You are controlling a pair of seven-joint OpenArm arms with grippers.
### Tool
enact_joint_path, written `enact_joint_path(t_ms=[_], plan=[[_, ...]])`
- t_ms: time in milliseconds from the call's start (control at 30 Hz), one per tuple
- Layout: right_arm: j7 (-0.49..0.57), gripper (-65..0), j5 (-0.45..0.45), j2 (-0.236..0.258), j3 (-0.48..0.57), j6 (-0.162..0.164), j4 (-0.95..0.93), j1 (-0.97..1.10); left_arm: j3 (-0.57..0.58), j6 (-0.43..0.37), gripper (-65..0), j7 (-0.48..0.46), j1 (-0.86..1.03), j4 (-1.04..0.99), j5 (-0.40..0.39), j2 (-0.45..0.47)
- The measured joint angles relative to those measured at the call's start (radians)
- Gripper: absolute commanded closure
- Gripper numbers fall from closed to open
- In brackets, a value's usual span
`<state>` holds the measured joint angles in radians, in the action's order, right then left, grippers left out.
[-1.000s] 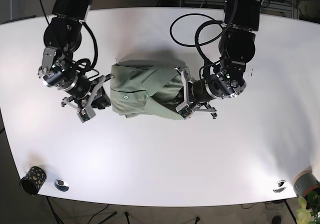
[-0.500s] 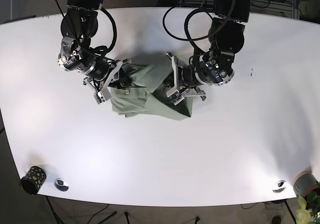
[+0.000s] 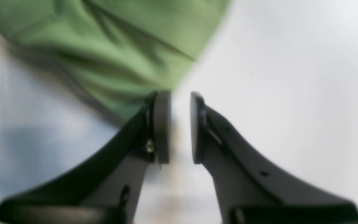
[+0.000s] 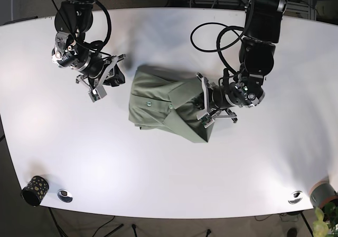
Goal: Fold the T-shirt properly
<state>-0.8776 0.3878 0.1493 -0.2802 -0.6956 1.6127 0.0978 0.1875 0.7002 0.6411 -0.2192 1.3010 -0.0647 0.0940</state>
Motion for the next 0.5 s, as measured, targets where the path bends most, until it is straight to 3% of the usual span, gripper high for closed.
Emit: enact_joint_path(t_ms=[233, 500], plan=[[-0.033, -9.5, 0.008, -0.005, 0.005, -0.007, 0.043, -0.122, -0.005, -0.003, 0.0, 0.094, 0.011, 0.262, 0.000, 0.008], [-0.029, -9.5, -0.176, -0.008, 0.007, 0.005, -0.296, -0.429, 0.013, 0.000, 0.0, 0.196, 0.164, 0.463, -0.003, 0.002]])
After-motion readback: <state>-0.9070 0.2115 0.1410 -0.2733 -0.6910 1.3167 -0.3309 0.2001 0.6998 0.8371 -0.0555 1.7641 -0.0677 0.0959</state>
